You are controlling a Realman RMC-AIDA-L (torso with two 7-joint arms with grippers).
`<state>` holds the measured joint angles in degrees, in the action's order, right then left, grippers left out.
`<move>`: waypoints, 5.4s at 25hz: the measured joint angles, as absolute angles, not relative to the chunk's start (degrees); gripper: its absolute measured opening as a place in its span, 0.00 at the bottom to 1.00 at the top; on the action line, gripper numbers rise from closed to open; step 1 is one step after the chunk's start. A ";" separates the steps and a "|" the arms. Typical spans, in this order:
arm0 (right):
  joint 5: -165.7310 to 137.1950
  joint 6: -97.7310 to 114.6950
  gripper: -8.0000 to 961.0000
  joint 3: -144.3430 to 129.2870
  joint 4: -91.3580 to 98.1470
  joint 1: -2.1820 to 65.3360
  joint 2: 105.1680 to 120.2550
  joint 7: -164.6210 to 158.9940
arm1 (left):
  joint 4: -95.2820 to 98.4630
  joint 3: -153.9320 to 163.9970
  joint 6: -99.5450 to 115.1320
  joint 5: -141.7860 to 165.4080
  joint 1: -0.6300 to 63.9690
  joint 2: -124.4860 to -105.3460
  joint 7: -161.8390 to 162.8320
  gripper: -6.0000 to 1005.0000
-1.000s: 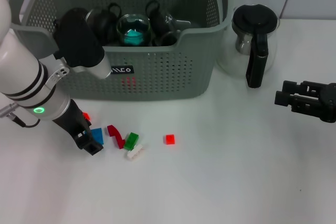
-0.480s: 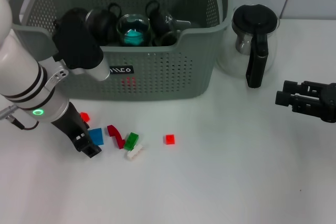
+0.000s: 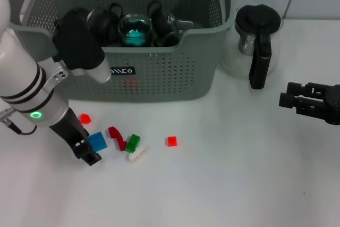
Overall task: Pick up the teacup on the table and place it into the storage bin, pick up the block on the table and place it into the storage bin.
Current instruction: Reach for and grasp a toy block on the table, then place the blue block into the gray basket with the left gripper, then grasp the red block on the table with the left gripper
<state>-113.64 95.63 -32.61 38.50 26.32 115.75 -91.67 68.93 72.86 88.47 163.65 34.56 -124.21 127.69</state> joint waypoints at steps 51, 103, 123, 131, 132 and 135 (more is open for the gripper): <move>-113.73 95.56 0.63 -32.69 38.41 26.00 115.66 -91.67 | 84.59 61.74 102.71 154.06 35.86 -123.95 123.13 0.42; -113.38 95.18 0.63 -32.60 38.41 26.22 115.71 -91.67 | 86.32 60.43 69.72 138.36 34.80 -124.11 140.34 0.71; -113.62 95.52 0.63 -32.25 38.49 26.99 115.67 -91.67 | 86.97 51.29 97.91 128.95 21.11 -123.73 119.92 0.72; -113.65 95.49 0.63 -32.25 38.49 26.84 115.66 -91.67 | 83.73 51.26 93.70 136.26 20.46 -124.25 120.73 0.72; -113.65 95.50 0.63 -32.26 38.49 26.83 115.66 -91.67 | 82.89 51.32 93.08 136.41 20.51 -124.27 120.93 0.72; -113.65 95.51 0.63 -32.25 38.49 26.82 115.66 -91.87 | 80.22 51.62 90.93 136.81 20.72 -124.30 121.28 0.72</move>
<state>-113.65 95.51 -32.26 38.49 26.82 115.66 -91.87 80.22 51.62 90.93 136.81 20.72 -124.30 121.28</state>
